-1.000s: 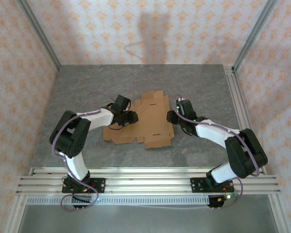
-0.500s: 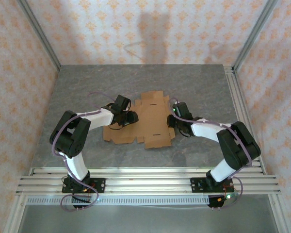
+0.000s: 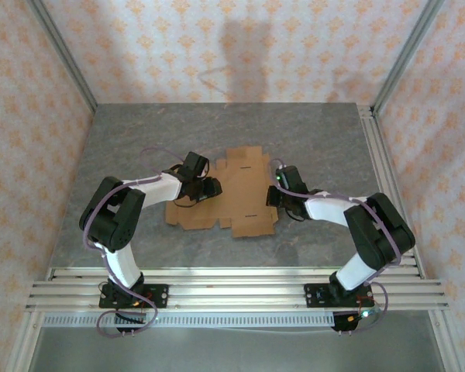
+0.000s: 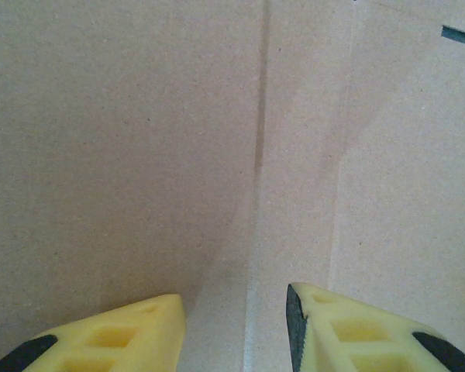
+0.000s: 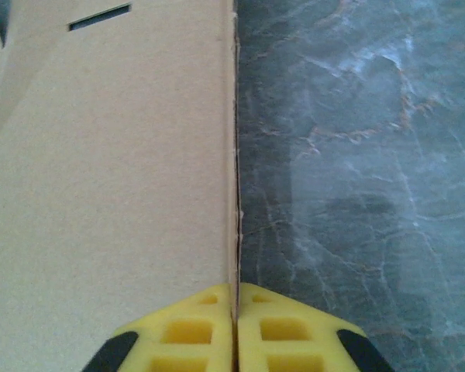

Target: Fold the paper box

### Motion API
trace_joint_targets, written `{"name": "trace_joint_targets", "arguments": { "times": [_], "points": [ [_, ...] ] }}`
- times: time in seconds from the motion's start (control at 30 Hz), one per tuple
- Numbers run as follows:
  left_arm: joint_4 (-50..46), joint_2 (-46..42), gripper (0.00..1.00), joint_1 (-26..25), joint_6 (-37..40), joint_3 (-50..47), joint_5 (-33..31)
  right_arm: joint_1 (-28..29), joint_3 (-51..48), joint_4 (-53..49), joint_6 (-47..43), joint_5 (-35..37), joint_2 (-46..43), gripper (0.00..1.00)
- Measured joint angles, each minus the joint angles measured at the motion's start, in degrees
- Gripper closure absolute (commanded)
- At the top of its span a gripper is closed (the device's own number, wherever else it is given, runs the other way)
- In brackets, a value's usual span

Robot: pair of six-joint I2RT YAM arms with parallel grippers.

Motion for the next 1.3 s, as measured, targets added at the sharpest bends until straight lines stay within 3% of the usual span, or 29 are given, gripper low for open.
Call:
{"name": "trace_joint_targets", "arguments": {
  "times": [0.3, 0.63, 0.9, 1.13, 1.3],
  "points": [
    [0.09, -0.02, 0.55, -0.11, -0.02, -0.02, 0.17, 0.0, -0.04, 0.0, -0.59, -0.02, -0.07, 1.0],
    [-6.32, -7.87, 0.38, -0.59, 1.09, -1.09, -4.83, 0.13, 3.63, -6.58, -9.03, 1.99, -0.74, 1.0],
    [-10.38, -9.51, 0.24, 0.59, 3.32, 2.8, -6.36, 3.76, 5.22, -8.24, -17.07, 7.37, -1.07, 1.0],
    [-14.1, -7.3, 0.13, 1.22, 5.29, 13.66, -6.21, 9.38, 6.34, -7.34, -22.82, 14.38, -1.05, 1.0],
    [-16.85, -1.49, 0.12, 1.22, 5.75, 25.46, -4.85, 12.76, 6.36, -4.81, -26.91, 20.65, -0.5, 1.0]
  ]
}}
